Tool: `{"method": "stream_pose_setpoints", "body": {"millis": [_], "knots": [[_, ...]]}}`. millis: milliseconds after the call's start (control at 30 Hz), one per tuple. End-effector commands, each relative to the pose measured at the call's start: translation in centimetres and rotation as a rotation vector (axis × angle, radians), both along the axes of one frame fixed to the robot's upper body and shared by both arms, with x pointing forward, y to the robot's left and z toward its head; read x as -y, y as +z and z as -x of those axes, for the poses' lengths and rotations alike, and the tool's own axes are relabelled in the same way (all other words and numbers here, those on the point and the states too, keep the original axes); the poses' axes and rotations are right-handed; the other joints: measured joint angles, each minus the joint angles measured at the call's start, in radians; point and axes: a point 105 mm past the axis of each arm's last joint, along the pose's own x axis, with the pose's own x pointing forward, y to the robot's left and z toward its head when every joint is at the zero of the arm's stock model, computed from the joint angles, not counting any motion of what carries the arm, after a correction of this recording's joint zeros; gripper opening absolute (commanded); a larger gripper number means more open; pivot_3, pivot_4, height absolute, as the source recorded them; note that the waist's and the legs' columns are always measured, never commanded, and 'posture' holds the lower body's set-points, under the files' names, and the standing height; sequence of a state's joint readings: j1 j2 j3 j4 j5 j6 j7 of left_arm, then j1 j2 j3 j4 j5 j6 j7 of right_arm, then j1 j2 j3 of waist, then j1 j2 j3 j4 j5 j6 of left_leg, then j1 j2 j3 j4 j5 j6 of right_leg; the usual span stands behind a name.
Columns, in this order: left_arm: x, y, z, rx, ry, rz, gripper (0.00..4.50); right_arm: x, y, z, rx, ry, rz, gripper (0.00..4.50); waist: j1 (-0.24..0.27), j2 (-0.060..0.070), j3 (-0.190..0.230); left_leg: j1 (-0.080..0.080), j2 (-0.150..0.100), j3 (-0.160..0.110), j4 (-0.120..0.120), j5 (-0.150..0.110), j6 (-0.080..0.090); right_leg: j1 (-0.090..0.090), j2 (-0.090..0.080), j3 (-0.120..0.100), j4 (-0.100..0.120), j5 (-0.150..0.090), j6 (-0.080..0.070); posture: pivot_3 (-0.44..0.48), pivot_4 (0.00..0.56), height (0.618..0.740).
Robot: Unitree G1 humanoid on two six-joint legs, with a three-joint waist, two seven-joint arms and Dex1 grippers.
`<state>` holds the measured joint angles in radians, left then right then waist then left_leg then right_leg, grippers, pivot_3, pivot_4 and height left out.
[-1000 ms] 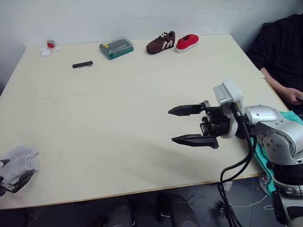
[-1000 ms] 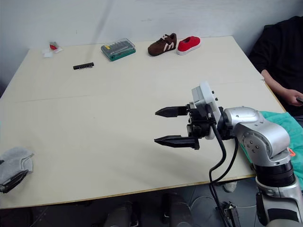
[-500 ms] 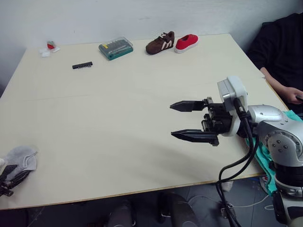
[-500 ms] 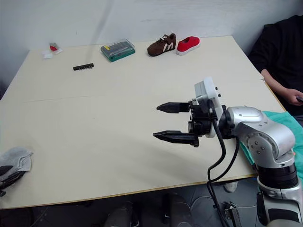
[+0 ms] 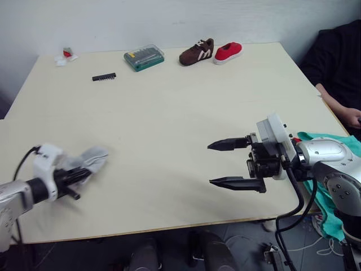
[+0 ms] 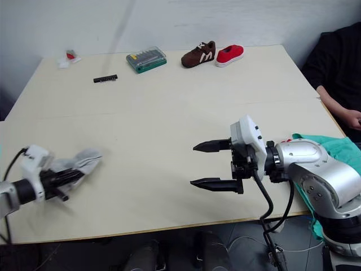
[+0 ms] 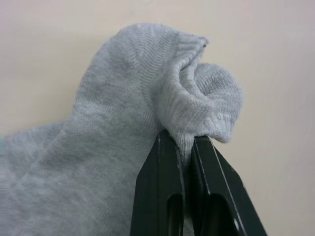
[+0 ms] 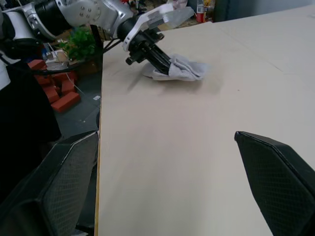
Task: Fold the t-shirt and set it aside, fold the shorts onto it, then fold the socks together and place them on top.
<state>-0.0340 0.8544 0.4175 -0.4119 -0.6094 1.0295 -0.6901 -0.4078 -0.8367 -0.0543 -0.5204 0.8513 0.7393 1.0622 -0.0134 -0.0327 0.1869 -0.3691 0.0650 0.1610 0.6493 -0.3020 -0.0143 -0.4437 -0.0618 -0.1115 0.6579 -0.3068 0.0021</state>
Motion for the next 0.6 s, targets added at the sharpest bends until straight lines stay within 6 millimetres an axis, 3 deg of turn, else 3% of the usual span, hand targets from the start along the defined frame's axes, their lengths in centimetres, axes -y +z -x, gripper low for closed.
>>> {"method": "stream_pose_setpoints", "body": {"millis": [33,367,600], "knots": [[4.7,0.3,1.0,-0.121,-0.159,0.030,0.03,0.2,0.8,1.0,0.054,-0.005,0.000,4.50,-0.005,0.000,0.000,0.000,0.000,0.000,0.000,0.000,0.000,0.000,0.000,0.000,0.000,0.000,0.000,0.000,0.150,0.740],[13.9,-1.7,-2.1,-0.289,-0.203,0.104,0.03,0.2,0.2,2.2,0.034,-0.040,0.005,4.50,-0.009,-0.004,0.002,-0.001,-0.001,-0.002,0.002,0.003,-0.001,0.001,0.002,0.002,0.001,0.000,0.001,0.000,0.150,0.740],[18.5,-1.9,-3.6,-0.290,-0.209,0.099,0.03,0.1,-0.1,1.6,0.041,-0.066,0.011,4.50,0.000,-0.004,0.002,0.000,-0.002,-0.002,0.002,0.006,-0.002,0.001,0.002,0.002,0.002,0.000,0.001,0.000,0.150,0.740]]}}
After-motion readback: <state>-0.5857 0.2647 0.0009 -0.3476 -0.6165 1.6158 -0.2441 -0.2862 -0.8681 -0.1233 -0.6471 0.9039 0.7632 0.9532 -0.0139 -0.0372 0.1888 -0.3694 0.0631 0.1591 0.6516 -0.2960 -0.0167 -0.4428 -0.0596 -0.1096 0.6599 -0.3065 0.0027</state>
